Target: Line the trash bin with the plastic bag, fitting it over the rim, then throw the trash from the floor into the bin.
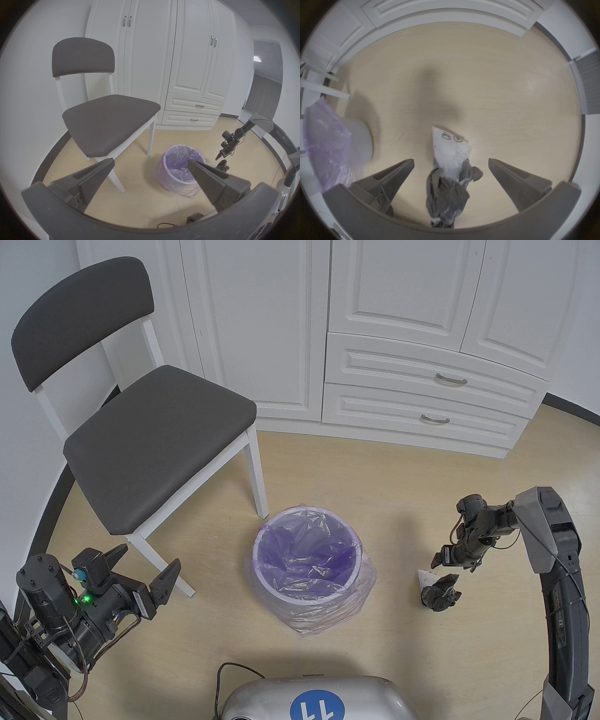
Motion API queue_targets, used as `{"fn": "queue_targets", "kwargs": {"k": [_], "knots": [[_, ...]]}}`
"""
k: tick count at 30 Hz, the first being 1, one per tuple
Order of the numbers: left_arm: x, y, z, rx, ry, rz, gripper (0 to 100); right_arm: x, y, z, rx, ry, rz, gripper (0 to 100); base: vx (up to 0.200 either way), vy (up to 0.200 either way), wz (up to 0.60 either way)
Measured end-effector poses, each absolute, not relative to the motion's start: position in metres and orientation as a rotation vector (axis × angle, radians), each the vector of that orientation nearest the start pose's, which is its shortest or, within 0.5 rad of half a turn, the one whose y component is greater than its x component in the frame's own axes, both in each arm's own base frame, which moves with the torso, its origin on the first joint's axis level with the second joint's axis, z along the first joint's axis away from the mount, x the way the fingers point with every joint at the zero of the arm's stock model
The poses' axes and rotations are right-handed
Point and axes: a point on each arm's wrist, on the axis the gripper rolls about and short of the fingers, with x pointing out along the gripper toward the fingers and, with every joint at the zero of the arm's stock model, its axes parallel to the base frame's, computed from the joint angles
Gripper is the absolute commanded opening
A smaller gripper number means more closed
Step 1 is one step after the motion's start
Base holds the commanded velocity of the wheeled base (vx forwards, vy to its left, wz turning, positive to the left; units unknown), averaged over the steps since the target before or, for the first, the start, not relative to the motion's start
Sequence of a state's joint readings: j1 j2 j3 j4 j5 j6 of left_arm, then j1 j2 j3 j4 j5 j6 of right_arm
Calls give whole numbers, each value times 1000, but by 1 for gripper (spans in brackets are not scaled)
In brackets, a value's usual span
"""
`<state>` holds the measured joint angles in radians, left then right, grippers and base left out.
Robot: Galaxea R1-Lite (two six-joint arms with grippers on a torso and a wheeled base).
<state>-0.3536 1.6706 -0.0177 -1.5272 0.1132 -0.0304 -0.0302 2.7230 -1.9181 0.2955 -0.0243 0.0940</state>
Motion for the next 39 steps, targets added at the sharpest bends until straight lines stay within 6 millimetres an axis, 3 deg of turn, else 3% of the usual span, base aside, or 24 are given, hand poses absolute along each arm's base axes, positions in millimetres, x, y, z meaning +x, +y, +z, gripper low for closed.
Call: {"fn": "queue_targets", "kwargs": {"k": [4, 10, 27, 28, 39], "knots": [[182, -65, 104, 1, 134, -240, 100, 502, -10, -64, 48, 1104, -204, 100, 0, 0, 0], [184, -66, 100, 6, 151, -231, 100, 500, -1, -93, 33, 1150, -210, 100, 0, 0, 0], [185, -67, 97, 15, 167, -226, 100, 497, 2, -105, 32, 1176, -212, 100, 0, 0, 0], [185, -67, 97, 14, 166, -226, 100, 497, 2, -105, 31, 1176, -212, 0, 0, 0, 0], [185, -67, 98, 13, 162, -226, 100, 498, 2, -98, 30, 1166, -214, 0, 0, 0, 0]]}}
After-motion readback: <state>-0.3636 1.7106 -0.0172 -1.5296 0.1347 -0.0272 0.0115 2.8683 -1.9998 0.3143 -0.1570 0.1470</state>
